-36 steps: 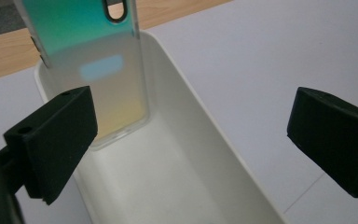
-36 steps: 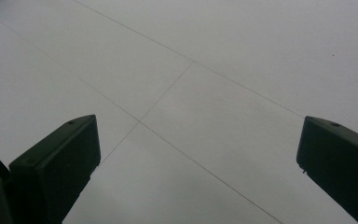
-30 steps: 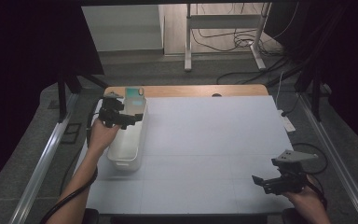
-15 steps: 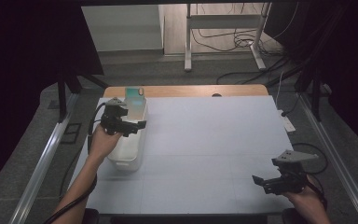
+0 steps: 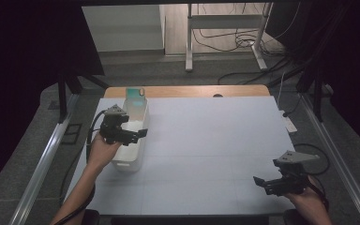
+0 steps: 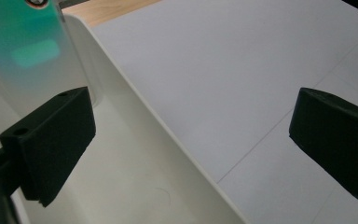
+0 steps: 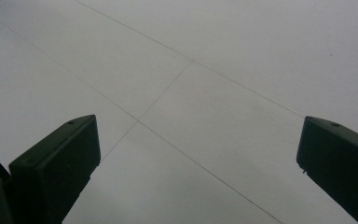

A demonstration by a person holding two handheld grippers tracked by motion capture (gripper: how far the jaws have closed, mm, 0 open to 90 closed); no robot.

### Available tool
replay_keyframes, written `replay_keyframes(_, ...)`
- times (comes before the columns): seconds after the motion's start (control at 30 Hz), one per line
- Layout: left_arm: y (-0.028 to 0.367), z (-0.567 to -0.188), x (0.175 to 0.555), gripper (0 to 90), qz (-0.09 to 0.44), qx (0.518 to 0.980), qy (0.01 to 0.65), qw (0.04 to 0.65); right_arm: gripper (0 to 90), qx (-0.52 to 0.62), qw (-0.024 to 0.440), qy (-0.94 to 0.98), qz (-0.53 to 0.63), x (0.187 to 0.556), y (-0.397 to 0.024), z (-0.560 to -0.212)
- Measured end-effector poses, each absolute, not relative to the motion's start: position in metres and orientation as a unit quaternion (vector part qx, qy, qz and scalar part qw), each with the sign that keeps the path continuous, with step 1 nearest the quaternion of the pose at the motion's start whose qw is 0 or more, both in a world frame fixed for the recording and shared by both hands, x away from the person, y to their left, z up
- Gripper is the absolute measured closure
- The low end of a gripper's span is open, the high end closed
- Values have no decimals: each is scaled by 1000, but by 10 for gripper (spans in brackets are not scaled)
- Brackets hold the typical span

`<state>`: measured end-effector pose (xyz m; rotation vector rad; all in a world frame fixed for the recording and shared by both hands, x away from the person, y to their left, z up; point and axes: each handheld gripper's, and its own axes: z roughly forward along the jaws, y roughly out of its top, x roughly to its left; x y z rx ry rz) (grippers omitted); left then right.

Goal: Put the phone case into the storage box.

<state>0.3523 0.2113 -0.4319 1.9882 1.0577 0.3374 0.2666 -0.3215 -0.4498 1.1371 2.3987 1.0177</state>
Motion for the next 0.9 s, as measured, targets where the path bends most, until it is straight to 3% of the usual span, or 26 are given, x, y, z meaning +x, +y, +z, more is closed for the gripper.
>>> replay_keyframes(0.9, 218, -435, 301, 12, 145, 789, 412, 431, 0, 393, 148, 838, 349, 267, -320, -450)
